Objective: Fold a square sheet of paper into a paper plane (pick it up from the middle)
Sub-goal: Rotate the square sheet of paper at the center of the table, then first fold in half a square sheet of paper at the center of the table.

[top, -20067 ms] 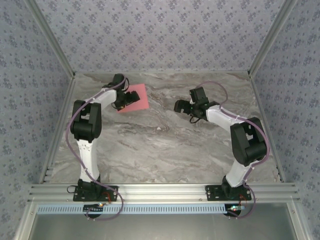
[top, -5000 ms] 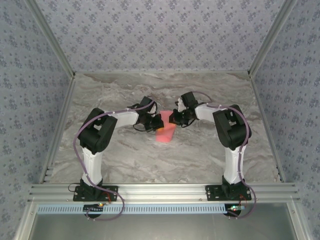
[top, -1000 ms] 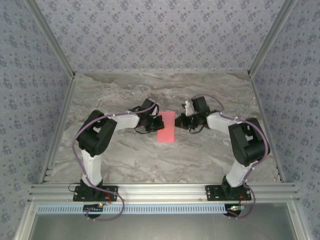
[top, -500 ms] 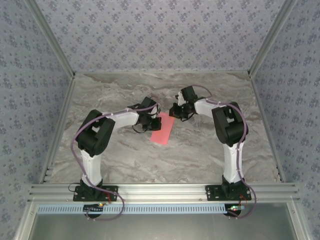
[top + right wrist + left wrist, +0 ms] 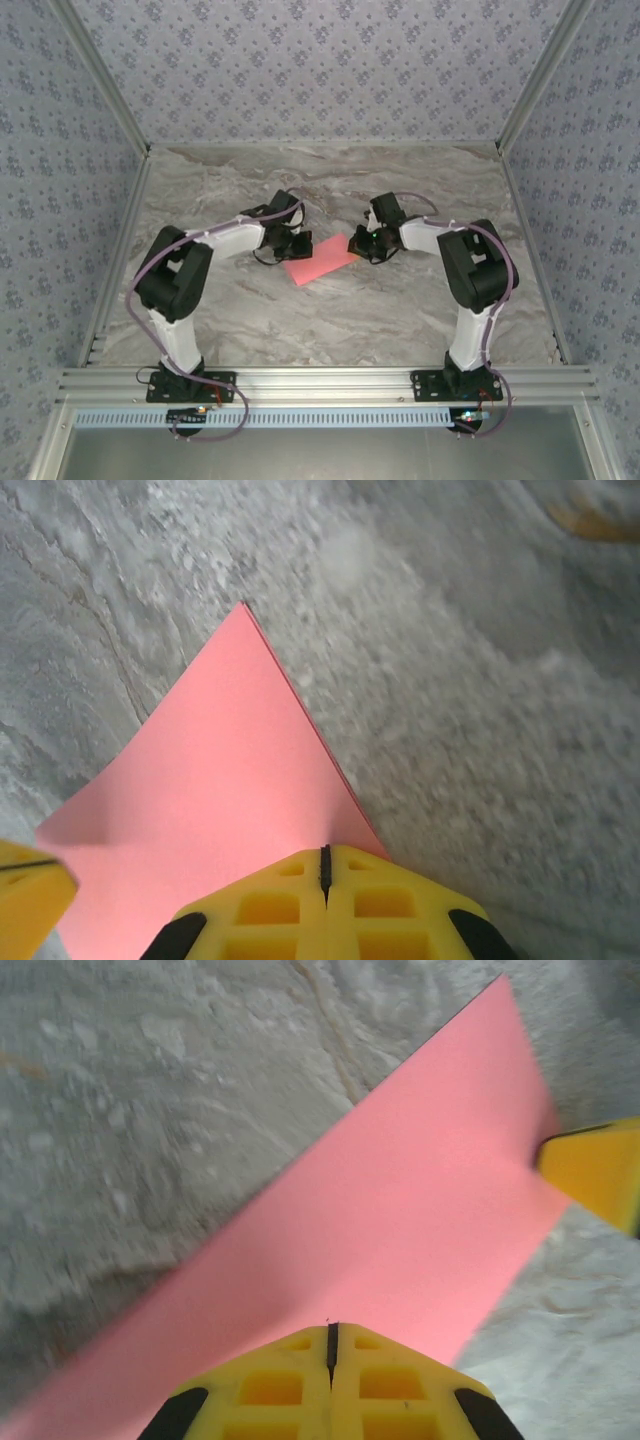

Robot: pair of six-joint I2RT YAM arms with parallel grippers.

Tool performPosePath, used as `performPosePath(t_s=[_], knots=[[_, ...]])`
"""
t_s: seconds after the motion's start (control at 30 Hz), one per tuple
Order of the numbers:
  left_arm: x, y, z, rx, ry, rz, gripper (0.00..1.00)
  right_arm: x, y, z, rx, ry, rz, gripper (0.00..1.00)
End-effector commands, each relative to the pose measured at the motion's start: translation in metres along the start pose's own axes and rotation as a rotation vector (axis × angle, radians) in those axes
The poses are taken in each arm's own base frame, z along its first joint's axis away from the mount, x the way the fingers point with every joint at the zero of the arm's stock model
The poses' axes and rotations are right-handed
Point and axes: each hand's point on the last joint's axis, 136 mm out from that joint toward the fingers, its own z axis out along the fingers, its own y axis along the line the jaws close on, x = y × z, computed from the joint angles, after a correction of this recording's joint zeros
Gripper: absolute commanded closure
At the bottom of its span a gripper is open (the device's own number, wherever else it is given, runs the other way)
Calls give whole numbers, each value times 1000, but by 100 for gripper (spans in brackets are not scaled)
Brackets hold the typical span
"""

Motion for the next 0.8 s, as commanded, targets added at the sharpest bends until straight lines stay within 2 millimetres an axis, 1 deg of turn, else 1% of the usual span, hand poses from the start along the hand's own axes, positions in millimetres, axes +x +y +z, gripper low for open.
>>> performPosePath(t_s=[0.0, 0.1, 0.2, 0.27, 0.33, 0.4, 0.6, 0.77], knots=[[10, -24, -11, 68, -63, -118, 96, -9, 24, -16, -94, -67, 26, 100], [25, -32, -10, 79, -83, -157, 97, -8, 40, -29, -143, -91, -16, 100], [37, -34, -11, 90, -107, -186, 99, 9, 49, -29, -181, -64, -40, 100], [41, -34, -10, 98, -124, -203, 100, 22, 52, -24, -197, -35, -47, 100], [43, -29, -6, 92, -135, -218, 100, 34, 57, -16, -217, -9, -56, 100], [43, -26, -4, 87, -142, -226, 100, 41, 60, -8, -225, 8, -53, 100], [39, -25, 1, 106, -165, -256, 100, 48, 65, 11, -241, 32, -48, 100], [43, -21, 7, 101, -153, -268, 100, 54, 58, 21, -228, 55, -37, 100]])
